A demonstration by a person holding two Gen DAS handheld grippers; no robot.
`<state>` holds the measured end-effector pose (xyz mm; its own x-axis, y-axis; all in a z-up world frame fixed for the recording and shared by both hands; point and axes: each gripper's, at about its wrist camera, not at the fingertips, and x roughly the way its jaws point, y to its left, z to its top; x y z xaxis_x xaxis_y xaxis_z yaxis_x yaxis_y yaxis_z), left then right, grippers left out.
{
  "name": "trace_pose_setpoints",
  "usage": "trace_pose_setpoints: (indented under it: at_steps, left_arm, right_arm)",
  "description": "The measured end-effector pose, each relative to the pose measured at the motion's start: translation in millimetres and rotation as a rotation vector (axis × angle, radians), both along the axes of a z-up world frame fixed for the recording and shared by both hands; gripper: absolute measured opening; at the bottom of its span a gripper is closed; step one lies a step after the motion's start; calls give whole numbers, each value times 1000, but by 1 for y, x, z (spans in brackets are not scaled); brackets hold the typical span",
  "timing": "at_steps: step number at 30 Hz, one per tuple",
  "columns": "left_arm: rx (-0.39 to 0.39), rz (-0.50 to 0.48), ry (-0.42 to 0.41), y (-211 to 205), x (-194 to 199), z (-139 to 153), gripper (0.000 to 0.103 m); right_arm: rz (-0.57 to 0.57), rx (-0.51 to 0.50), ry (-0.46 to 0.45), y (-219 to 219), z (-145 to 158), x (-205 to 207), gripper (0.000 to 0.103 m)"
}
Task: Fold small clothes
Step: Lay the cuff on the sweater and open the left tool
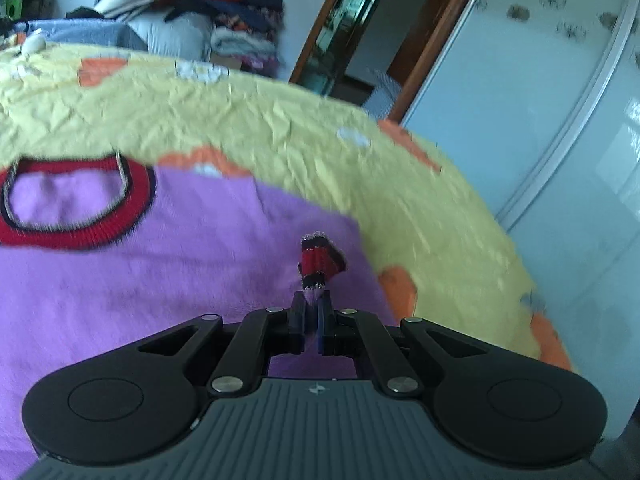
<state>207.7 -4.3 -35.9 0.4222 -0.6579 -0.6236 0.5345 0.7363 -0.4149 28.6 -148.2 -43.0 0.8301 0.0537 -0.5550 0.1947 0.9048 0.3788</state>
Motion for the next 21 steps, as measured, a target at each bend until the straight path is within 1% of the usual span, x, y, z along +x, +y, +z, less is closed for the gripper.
trace_pose_setpoints:
  at_steps: [1, 2, 3, 4, 5, 6, 8, 9, 10, 11, 12, 14, 17, 18, 19, 20, 21]
  left_arm:
    - [6, -12, 12, -2, 0, -4, 9]
    - [12, -24, 26, -3, -1, -8, 32]
    - [17, -31, 47, -2, 0, -11, 62]
    - [5, -28, 56, 2, 0, -11, 75]
    - [-17, -17, 45, 12, -2, -7, 92]
    - [-31, 2, 7, 24, -6, -1, 95]
    - [-28, 43, -78, 57, -13, 14, 95]
    - [-22, 57, -104, 73, -14, 20, 96]
    - [-11, 81, -124, 91, -13, 23, 96]
    - [11, 126, -142, 113, -11, 25, 96]
    - [33, 164, -151, 132, -7, 25, 97]
    - [74, 252, -141, 173, 7, 18, 97]
    - [116, 364, -84, 221, 31, 1, 96]
    - [145, 406, -73, 235, 38, -7, 95]
    - [171, 438, -60, 247, 44, -14, 94]
    - [196, 455, -41, 259, 50, -24, 91]
    - [220, 467, -31, 267, 54, -32, 93]
  right_arm:
    - [0, 0, 0, 1, 1, 0, 94]
    - [1, -5, -2, 1, 2, 0, 94]
    - [4, -14, -7, 1, 3, 0, 94]
    - [8, -33, -15, 3, 6, 0, 94]
    - [15, -54, -24, 5, 9, 1, 94]
    - [30, -77, -35, 6, 12, 2, 94]
    - [66, -139, -55, 12, 18, 7, 93]
    - [88, -165, -62, 15, 21, 10, 91]
    - [116, -199, -75, 20, 24, 16, 85]
    - [136, -231, -84, 25, 26, 22, 66]
    - [154, -258, -78, 29, 27, 30, 50]
    - [213, -286, -64, 37, 24, 53, 42]
    - [274, -327, -8, 48, 13, 84, 40]
    - [293, -362, 18, 53, 7, 92, 38]
    - [289, -409, 47, 56, 3, 96, 36]
    - [272, -473, 72, 56, -3, 100, 35]
    - [258, -505, 66, 51, -7, 101, 37]
